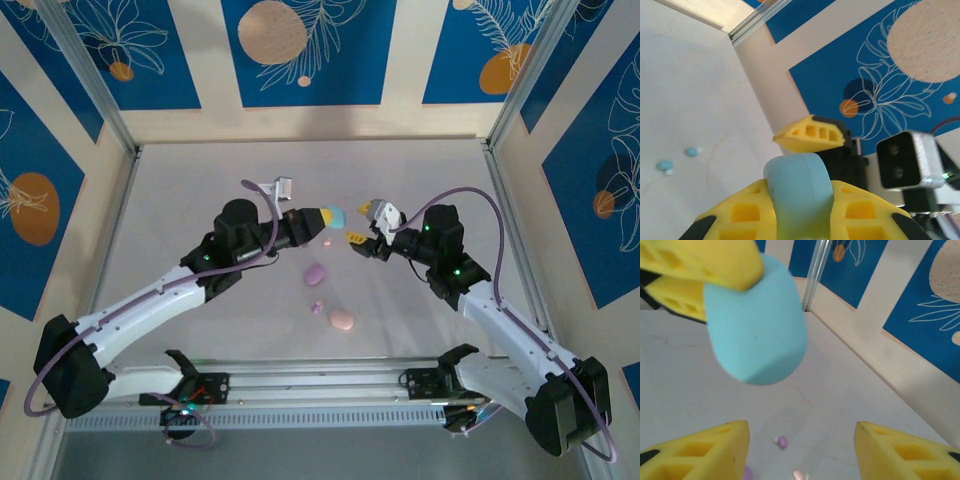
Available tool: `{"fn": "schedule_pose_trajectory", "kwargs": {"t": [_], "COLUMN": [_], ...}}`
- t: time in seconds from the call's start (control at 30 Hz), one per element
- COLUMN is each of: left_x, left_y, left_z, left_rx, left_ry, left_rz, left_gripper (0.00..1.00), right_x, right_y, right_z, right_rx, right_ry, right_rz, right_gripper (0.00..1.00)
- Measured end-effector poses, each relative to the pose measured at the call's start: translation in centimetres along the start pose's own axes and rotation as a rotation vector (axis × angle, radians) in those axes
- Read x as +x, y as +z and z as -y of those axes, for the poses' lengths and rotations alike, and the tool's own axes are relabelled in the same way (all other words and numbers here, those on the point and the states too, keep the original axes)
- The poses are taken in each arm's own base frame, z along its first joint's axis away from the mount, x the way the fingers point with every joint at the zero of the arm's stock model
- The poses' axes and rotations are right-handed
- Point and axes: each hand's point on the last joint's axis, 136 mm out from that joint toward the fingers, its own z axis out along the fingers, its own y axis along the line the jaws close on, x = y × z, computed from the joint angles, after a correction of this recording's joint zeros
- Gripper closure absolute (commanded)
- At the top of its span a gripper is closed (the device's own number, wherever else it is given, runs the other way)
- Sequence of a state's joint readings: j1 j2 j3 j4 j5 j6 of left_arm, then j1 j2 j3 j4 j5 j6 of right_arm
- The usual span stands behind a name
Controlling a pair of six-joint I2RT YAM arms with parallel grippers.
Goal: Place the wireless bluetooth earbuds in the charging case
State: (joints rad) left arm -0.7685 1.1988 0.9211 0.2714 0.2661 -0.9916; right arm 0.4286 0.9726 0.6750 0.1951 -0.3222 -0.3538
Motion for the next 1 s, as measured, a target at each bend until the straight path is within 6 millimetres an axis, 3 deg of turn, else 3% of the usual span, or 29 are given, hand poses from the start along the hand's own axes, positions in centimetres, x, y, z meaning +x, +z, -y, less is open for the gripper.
{"fn": "schedule_pose_trajectory", "kwargs": {"t": [0.27,0.47,0.77,1.0], "left_x": [-0.6,-0.5,-0.5,-0.5], "left_y": [0.3,0.8,0.8,0.8], "left_z": [1.7,1.9,2.2,2.3], "left_rx": [0.106,0.131,0.148,0.153], "left_ry": [-0.119,-0.159,-0.162,-0.160], "left_rz": [0.023,0.011,0.008,0.007], "left_gripper": [0.90,0.90,0.90,0.90], "right_x": [-3.2,-3.5,-5.1,-5.1], "right_y": [-0.2,0.5,0.5,0.2], "right_z": [-0.4,-0.3,-0.4,-0.1], "right_rx": [-0.039,-0.068,-0.105,-0.113], "right_ry": [-0.019,-0.013,-0.012,0.000], "right_rz": [0.137,0.154,0.203,0.206], "right_gripper": [0.40,0.47,0.47,0.62]}}
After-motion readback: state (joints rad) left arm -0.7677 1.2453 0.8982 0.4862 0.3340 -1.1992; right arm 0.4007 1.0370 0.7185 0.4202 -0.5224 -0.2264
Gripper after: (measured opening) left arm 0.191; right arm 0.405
